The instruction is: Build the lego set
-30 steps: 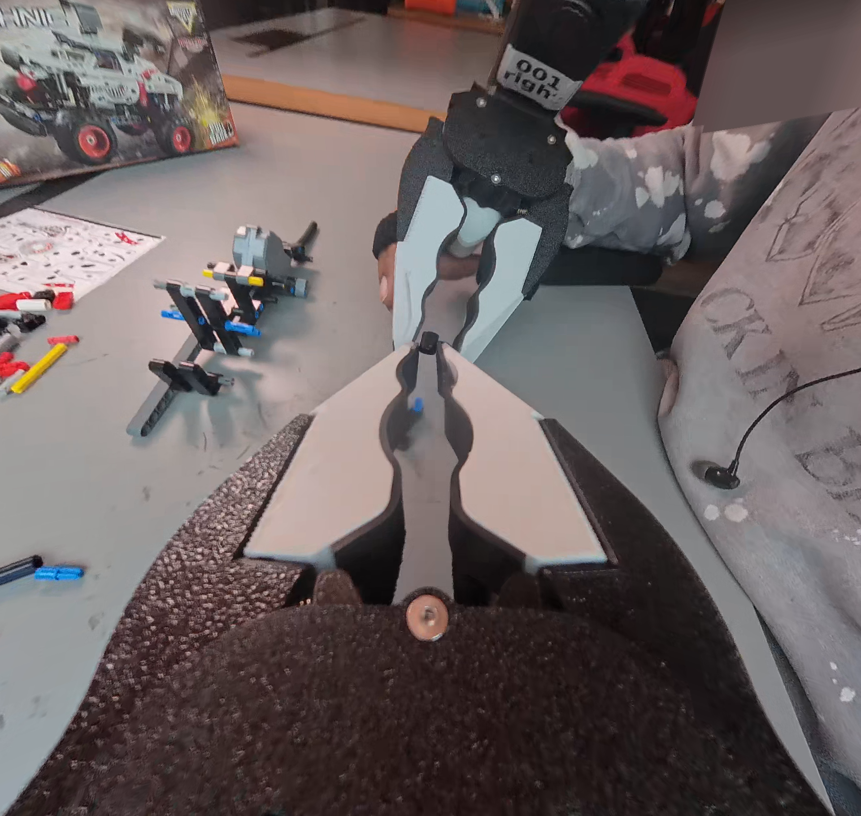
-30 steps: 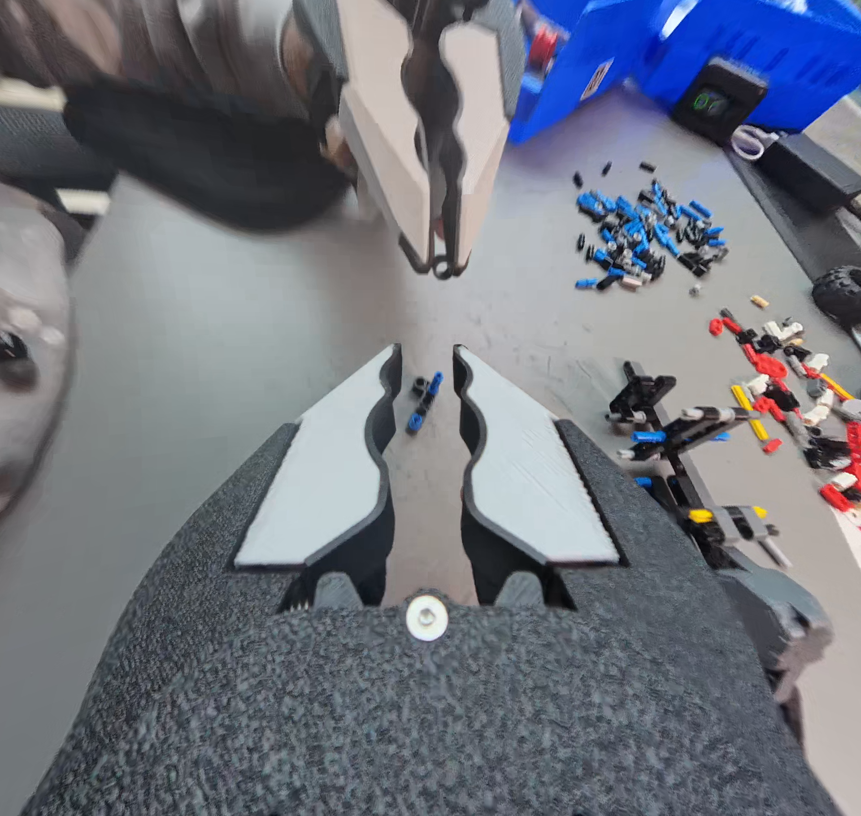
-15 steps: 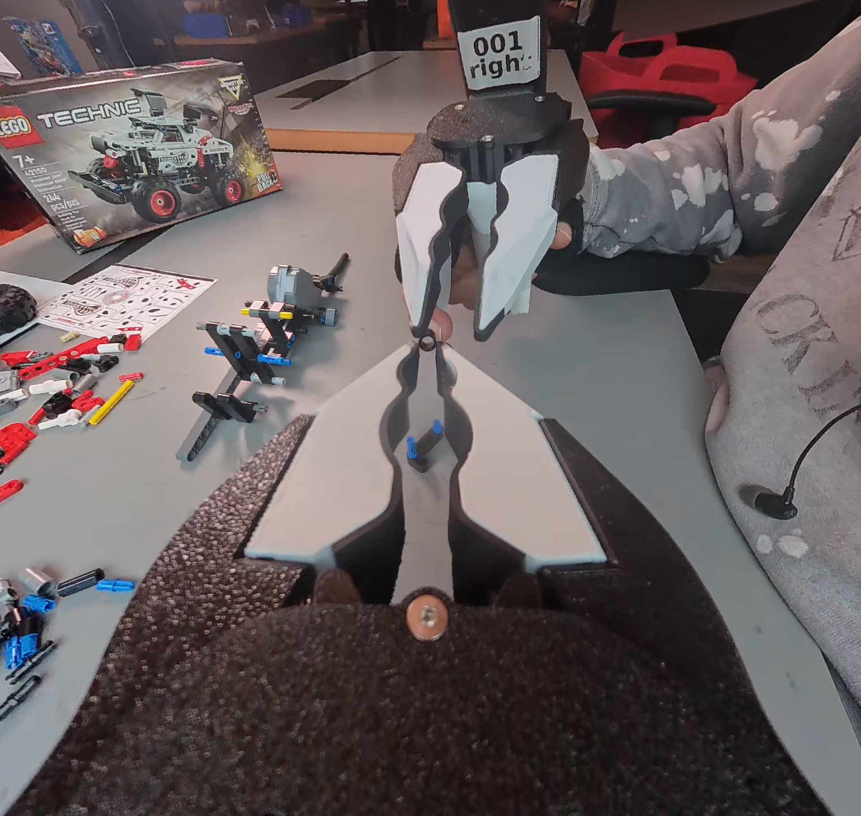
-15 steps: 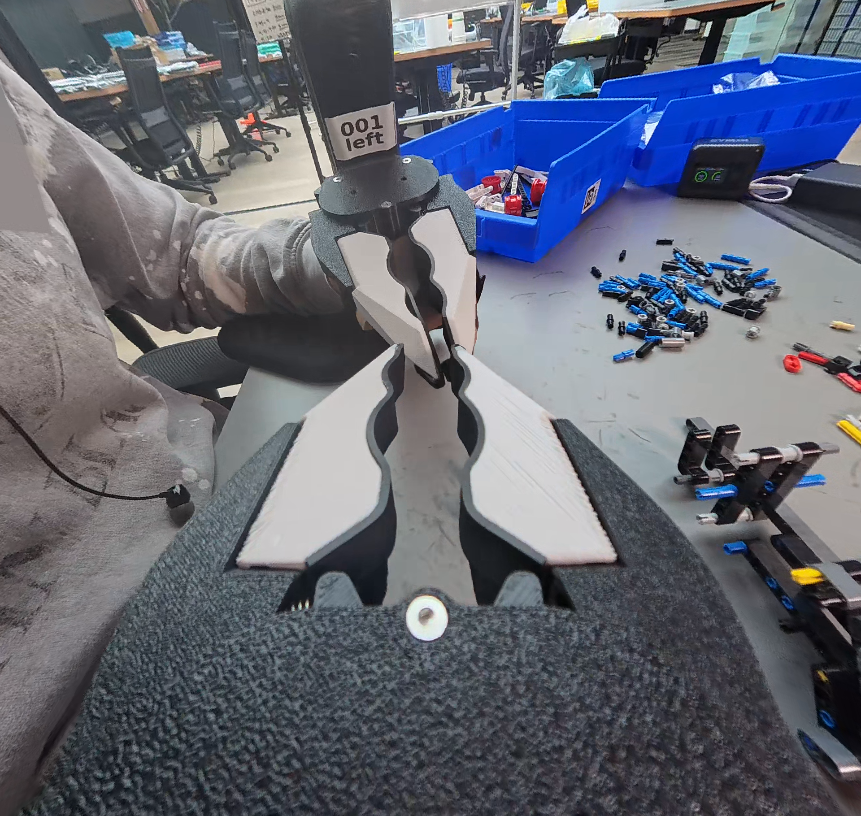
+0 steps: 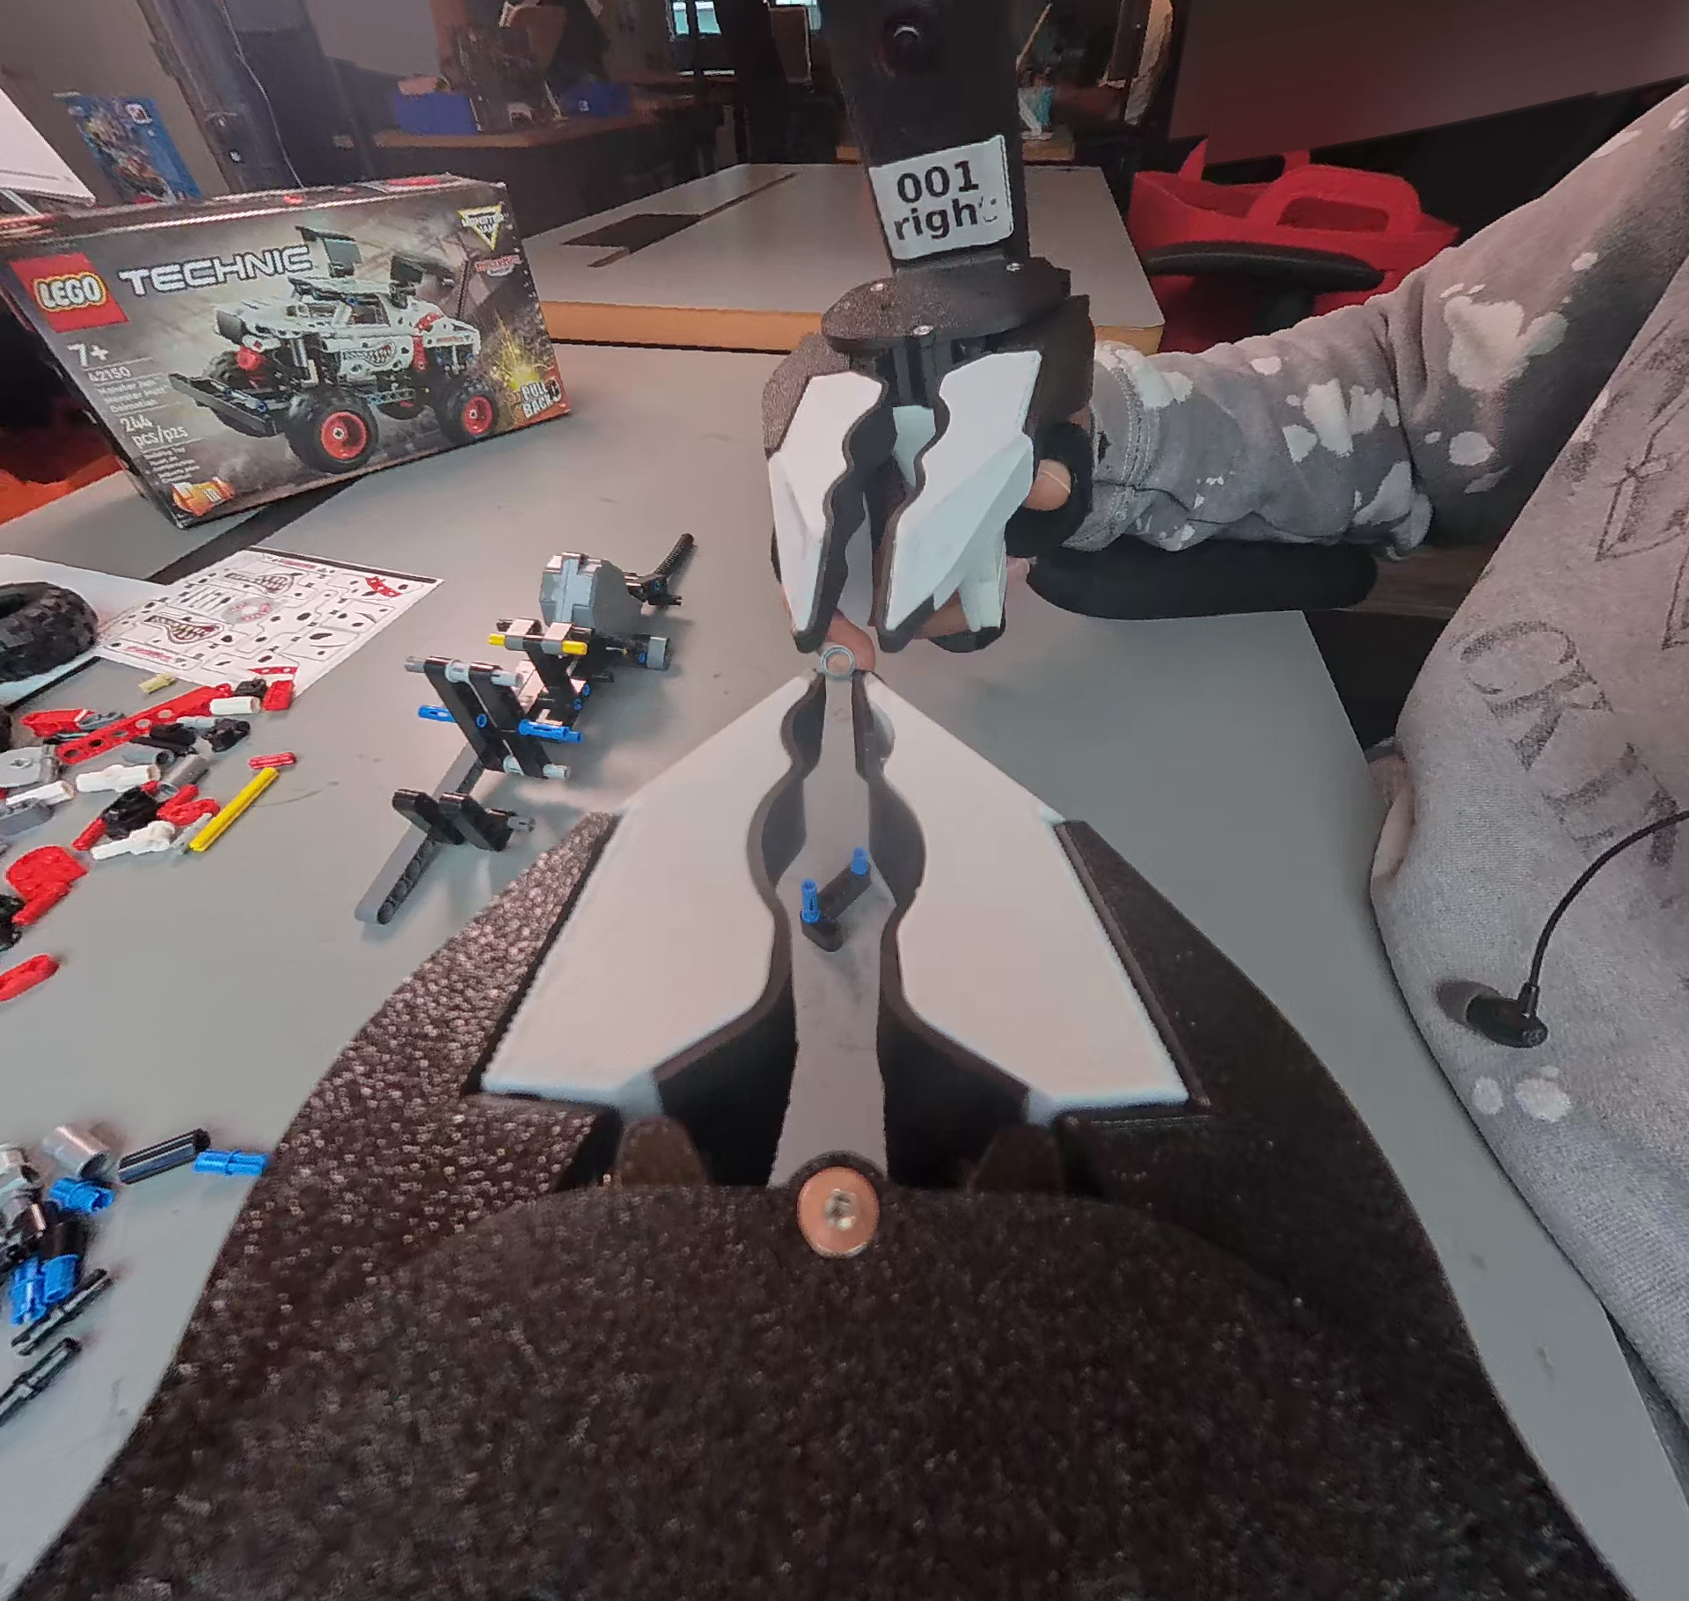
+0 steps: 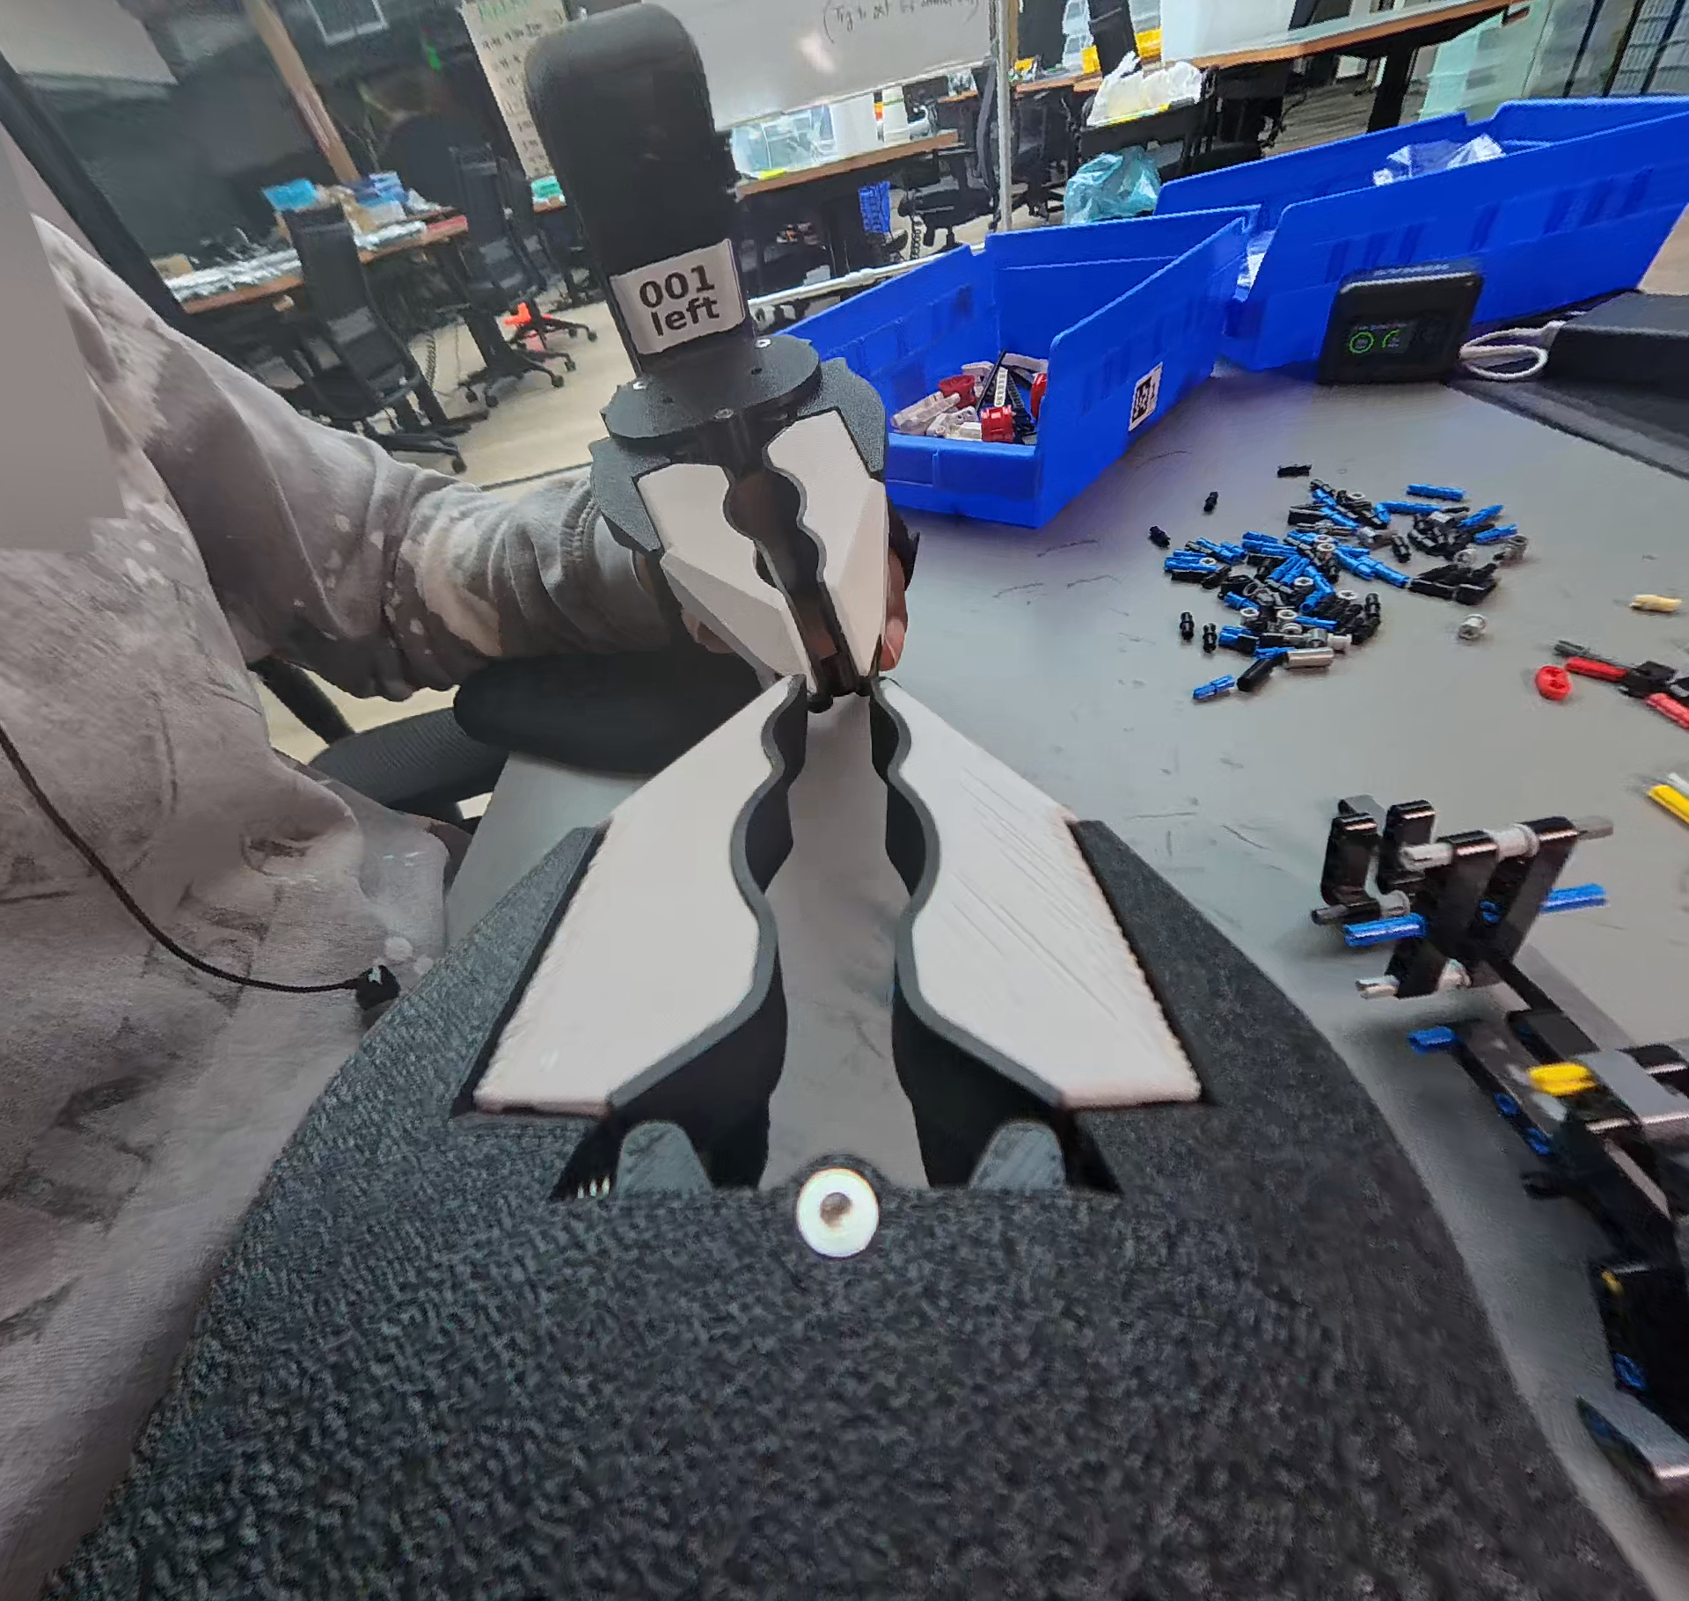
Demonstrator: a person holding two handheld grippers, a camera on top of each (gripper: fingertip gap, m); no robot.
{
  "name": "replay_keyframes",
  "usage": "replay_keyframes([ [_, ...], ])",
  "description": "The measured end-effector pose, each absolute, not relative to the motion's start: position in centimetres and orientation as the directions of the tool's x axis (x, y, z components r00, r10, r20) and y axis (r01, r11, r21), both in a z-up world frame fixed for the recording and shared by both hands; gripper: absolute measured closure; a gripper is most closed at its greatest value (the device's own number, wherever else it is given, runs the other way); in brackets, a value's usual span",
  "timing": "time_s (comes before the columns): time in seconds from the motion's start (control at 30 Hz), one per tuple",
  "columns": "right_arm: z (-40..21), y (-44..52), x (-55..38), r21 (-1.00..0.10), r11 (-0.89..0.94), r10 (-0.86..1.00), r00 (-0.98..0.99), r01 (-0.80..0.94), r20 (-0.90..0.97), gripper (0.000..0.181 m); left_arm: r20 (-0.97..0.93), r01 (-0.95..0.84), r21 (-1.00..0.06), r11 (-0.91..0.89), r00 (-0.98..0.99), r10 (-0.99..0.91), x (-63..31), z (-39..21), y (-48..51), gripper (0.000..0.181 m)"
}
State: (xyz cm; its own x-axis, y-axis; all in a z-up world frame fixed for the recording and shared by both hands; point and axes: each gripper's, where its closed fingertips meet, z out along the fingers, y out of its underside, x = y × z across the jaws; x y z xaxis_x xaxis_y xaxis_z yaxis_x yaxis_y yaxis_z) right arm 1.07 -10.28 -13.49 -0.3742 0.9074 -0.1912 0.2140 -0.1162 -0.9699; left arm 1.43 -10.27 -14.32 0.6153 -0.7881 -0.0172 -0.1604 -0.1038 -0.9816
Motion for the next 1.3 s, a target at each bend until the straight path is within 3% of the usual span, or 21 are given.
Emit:
replay_keyframes([
  [0.13,-13.2,-10.6,0.9,-0.952,-0.204,0.879,-0.385,0.227,-0.280,0.169,-0.063,-0.188,-0.980,-0.072,0.628,-0.775,1.4,-14.2,-10.2,0.173],
  [0.37,-13.6,-10.6,0.7,-0.952,-0.199,0.888,-0.366,0.234,-0.276,0.174,-0.112,-0.219,-0.975,-0.039,0.633,-0.766,1.5,-14.2,-10.3,0.173],
  [0.67,-14.8,-10.0,0.8,-0.961,-0.061,0.928,-0.339,0.271,-0.154,0.175,-0.177,-0.285,-0.958,-0.020,0.647,-0.741,1.0,-14.6,-10.0,0.162],
  [1.1,-16.4,-13.0,2.7,-0.926,-0.050,0.812,-0.525,0.374,-0.256,0.175,-0.409,-0.510,-0.846,0.154,0.435,-0.802,3.5,-16.4,-13.1,0.159],
  [1.3,-17.5,-13.7,3.3,-0.906,-0.024,0.781,-0.558,0.423,-0.280,0.175,-0.460,-0.579,-0.795,0.182,0.381,-0.802,4.4,-17.5,-13.5,0.167],
])
